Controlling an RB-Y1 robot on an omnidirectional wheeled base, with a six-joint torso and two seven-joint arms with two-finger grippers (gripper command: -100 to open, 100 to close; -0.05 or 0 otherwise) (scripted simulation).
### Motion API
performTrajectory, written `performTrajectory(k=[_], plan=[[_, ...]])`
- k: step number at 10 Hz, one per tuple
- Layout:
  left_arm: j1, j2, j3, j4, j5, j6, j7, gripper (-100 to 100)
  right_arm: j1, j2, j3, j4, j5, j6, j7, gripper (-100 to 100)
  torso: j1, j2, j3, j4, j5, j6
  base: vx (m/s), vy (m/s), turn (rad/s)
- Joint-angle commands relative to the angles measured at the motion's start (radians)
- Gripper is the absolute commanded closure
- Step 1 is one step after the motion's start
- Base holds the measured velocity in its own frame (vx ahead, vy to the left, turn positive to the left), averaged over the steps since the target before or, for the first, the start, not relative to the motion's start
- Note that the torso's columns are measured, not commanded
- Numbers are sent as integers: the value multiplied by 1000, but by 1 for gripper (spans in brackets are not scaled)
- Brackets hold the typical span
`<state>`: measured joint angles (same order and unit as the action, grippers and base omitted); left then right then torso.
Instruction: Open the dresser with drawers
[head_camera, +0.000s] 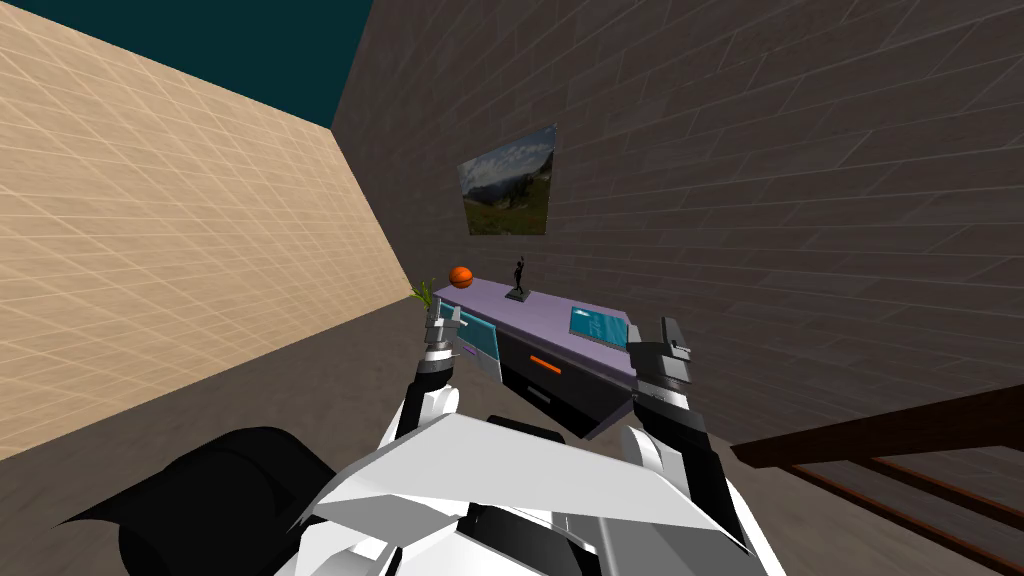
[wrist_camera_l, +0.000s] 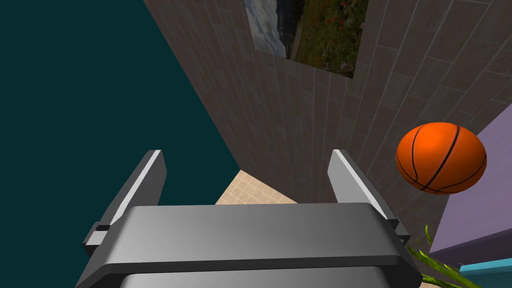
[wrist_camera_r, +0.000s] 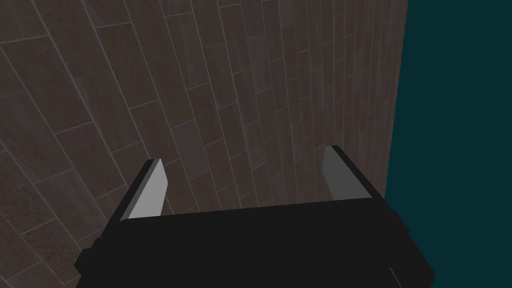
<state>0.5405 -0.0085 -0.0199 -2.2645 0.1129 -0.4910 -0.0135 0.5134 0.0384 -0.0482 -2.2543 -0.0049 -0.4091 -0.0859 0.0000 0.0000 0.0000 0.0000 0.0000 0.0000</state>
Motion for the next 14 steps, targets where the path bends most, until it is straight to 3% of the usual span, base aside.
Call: performTrajectory(k=[1,9,10,11,14], plan=[[0,0,0,0,0,0,0,0,0,0,0,0,0,0,0,0,0,40,-82,41,0,0,0,0,0],[0,0,0,0,0,0,0,0,0,0,0,0,0,0,0,0,0,618,-1234,617,0,0,0,0,0],[-3,36,-2,11,-1,-1,0,-100,0,0,0,0,0,0,0,0,0,691,-1382,691,0,0,5,-5,-19],[-7,60,-5,23,-3,-2,0,-100,0,0,0,0,0,0,0,0,0,725,-1451,724,0,0,1,-10,-26],[-23,115,-15,76,-9,-7,1,-100,0,0,0,0,0,0,0,0,0,738,-1476,738,0,0,-1,-17,-35]])
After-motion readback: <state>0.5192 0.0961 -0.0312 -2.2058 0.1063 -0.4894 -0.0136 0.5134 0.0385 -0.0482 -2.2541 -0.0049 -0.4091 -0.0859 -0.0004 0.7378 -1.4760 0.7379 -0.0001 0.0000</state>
